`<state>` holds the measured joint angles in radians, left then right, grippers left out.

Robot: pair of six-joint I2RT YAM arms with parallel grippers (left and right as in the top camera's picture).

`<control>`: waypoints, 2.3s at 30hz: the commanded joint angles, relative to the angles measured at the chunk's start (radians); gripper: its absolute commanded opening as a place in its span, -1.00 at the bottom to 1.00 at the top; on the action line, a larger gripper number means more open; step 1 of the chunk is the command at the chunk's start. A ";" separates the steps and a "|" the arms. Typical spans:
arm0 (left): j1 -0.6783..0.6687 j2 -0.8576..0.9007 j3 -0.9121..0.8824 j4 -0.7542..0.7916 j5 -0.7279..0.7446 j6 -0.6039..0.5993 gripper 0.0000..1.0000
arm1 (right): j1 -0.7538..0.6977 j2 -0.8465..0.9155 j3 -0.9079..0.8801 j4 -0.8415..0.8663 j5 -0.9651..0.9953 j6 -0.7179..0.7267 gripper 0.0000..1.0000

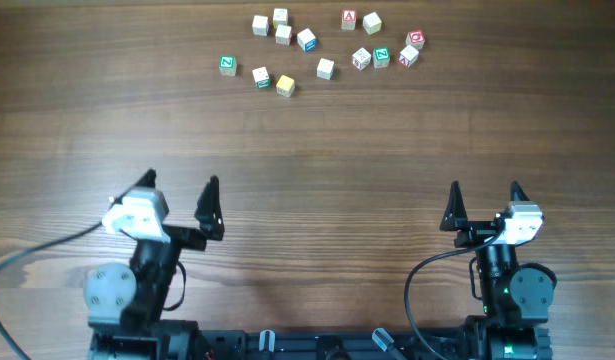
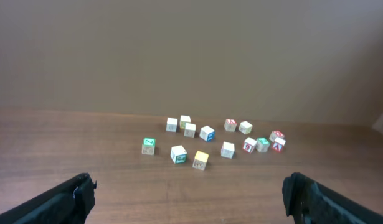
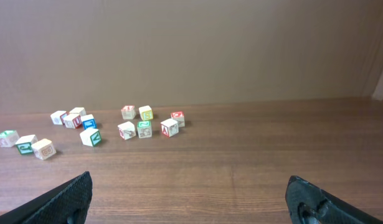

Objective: Form a circle
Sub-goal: 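Reach the left gripper to the yellow K block and grasp it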

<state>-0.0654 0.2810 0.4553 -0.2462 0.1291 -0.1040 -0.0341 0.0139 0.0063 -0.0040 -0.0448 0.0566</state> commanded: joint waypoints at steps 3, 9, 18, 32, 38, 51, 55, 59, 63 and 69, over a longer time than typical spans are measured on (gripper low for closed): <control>-0.005 0.351 0.356 -0.136 0.045 -0.009 1.00 | -0.004 0.000 -0.001 0.004 -0.013 0.014 0.99; -0.013 0.729 0.758 -0.306 0.084 -0.009 1.00 | -0.004 0.000 -0.001 0.004 -0.013 0.014 0.99; -0.105 1.235 1.221 -0.529 0.084 -0.005 1.00 | -0.004 0.000 -0.001 0.004 -0.013 0.014 0.99; -0.122 1.446 1.237 -0.476 0.051 -0.054 1.00 | -0.004 0.000 -0.001 0.004 -0.013 0.014 0.99; -0.124 1.643 1.238 -0.361 0.044 -0.119 1.00 | -0.004 0.000 -0.001 0.004 -0.013 0.014 1.00; -0.147 1.955 1.238 -0.163 -0.146 -0.366 0.89 | -0.005 0.000 -0.001 0.004 -0.013 0.014 0.99; -0.147 1.991 1.237 -0.094 -0.183 -0.377 0.89 | -0.004 0.000 -0.001 0.004 -0.013 0.014 0.99; -0.147 2.043 1.237 -0.041 -0.183 -0.376 0.72 | -0.004 0.000 -0.001 0.004 -0.013 0.014 0.99; -0.147 2.070 1.237 -0.048 -0.183 -0.375 0.31 | -0.004 0.000 -0.001 0.004 -0.013 0.014 0.99; -0.147 2.066 1.238 -0.106 -0.183 -0.319 -0.15 | -0.005 0.000 -0.001 0.004 -0.013 0.014 0.99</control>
<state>-0.2104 2.3211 1.6867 -0.3183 -0.0471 -0.4656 -0.0341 0.0166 0.0063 -0.0025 -0.0452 0.0566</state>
